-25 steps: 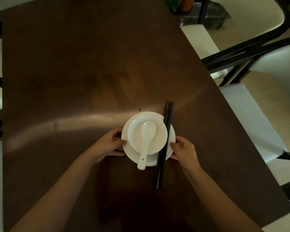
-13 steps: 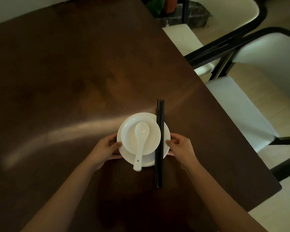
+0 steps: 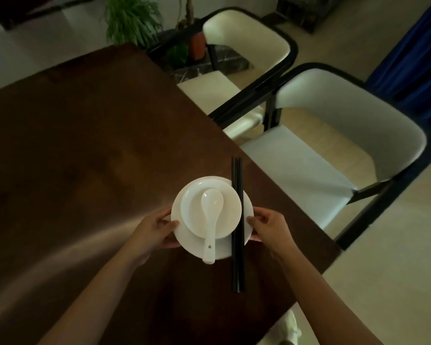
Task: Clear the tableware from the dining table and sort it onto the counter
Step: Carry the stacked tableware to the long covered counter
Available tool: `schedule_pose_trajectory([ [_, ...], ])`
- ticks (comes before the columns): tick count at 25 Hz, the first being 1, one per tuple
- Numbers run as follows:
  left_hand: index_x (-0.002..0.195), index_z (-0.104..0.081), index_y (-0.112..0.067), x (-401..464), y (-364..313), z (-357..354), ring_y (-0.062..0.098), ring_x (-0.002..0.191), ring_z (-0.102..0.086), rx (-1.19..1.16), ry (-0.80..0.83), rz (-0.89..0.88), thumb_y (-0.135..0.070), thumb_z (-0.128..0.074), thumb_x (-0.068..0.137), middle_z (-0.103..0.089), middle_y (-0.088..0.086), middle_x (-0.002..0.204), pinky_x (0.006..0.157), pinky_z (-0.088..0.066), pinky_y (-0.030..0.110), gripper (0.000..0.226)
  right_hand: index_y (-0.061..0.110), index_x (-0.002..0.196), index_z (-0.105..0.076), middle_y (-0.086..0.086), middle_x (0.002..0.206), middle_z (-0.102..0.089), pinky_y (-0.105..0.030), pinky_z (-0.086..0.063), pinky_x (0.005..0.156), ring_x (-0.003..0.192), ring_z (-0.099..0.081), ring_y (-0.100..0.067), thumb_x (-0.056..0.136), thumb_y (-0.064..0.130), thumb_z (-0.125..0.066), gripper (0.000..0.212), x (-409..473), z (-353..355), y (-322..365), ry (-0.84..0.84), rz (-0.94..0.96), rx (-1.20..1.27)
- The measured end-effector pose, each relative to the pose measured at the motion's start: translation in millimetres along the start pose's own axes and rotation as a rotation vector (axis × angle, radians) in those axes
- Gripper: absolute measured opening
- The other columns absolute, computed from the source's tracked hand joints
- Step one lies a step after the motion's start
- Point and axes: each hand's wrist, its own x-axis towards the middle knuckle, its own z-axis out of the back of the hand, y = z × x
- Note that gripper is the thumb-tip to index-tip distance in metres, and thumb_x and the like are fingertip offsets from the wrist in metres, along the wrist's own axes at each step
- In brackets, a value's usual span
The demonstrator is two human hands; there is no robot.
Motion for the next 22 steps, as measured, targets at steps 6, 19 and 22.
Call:
schedule_pose_trajectory([
  [6, 0.132, -0.047, -0.015, -10.4, -65.9, -141.2, 0.03, 0.094, -0.066, 0.065, 0.144, -0.067, -0.008, -0.053, 0.091, -0.059, 0.011, 0.116, 0.063, -0.06, 0.03, 0.043, 0.009, 0.107, -0.065, 0.002, 0.078, -0.069, -0.021, -0.056, 0.05, 0.071, -0.068, -0.011, 0.087, 0.004, -0.057, 0.022, -33.8, 148.2, 10.1, -0.14, 0.054, 0.073],
  [19, 0.121, -0.058, -0.022, 15.1, -137.5, -543.8, 0.025, 0.08, -0.072, 0.152, 0.403, -0.093, -0.009, -0.055, 0.09, -0.075, 0.005, 0.09, 0.062, -0.058, 0.031, 0.034, 0.005, 0.091, -0.063, -0.009, 0.071, -0.065, -0.022, -0.053, 0.042, 0.053, -0.066, -0.011, 0.086, -0.006, -0.05, 0.018, -90.2, 546.6, -24.5, -0.383, 0.063, 0.175],
  [22, 0.123, -0.056, -0.019, 33.0, -160.5, -630.7, 0.025, 0.087, -0.071, 0.215, 0.519, -0.093, -0.01, -0.056, 0.09, -0.072, 0.009, 0.101, 0.069, -0.059, 0.035, 0.035, 0.004, 0.093, -0.064, -0.009, 0.071, -0.065, -0.023, -0.053, 0.042, 0.053, -0.065, -0.013, 0.085, -0.006, -0.052, 0.017, -89.5, 625.2, -40.6, -0.482, 0.053, 0.255],
])
